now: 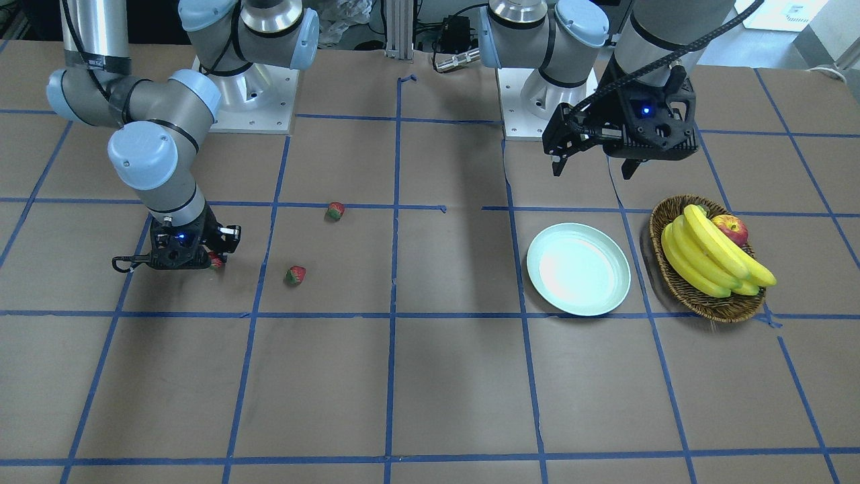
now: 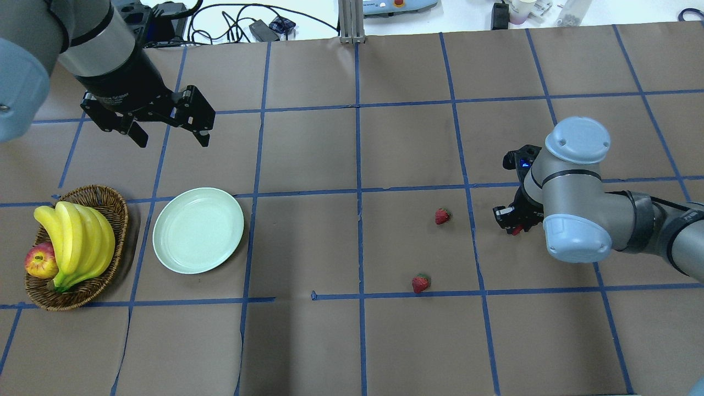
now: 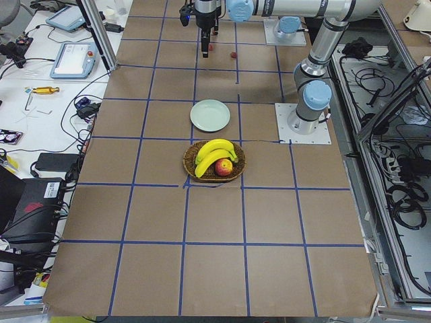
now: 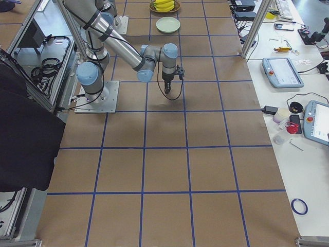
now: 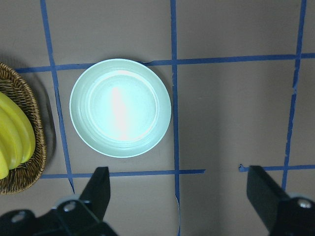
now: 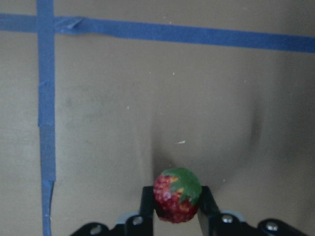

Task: Collect all strawberries into plate
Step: 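Close the right gripper on the strawberry and lift it, then carry the strawberry toward the plate and release it on the table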

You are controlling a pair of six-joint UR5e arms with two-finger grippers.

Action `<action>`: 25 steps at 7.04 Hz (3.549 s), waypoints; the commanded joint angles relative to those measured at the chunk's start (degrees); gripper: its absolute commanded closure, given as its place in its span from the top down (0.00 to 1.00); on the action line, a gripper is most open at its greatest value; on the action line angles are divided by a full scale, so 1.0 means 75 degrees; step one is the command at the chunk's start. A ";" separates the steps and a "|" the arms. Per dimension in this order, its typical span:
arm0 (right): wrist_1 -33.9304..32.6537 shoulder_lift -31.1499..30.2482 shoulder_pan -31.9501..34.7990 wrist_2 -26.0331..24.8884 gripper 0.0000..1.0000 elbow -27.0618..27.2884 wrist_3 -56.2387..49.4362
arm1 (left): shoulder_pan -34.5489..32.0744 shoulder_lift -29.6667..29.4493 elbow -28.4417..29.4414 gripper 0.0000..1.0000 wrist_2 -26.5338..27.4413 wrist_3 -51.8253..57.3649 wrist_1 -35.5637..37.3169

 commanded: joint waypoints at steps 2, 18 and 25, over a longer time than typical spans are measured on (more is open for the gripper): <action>0.1143 -0.0070 0.0124 0.0140 0.26 -0.1171 0.0225 | 0.0000 0.0009 0.0000 1.00 0.0000 0.0000 0.0000; 0.1769 0.2660 0.4590 0.1558 0.30 -0.4164 0.4410 | -0.0012 -0.0015 0.0012 1.00 -0.0024 -0.0035 0.0000; 0.2467 0.1926 0.4509 0.1397 1.00 -0.4059 0.4352 | 0.0000 0.0021 0.0023 1.00 0.0000 -0.0012 0.0000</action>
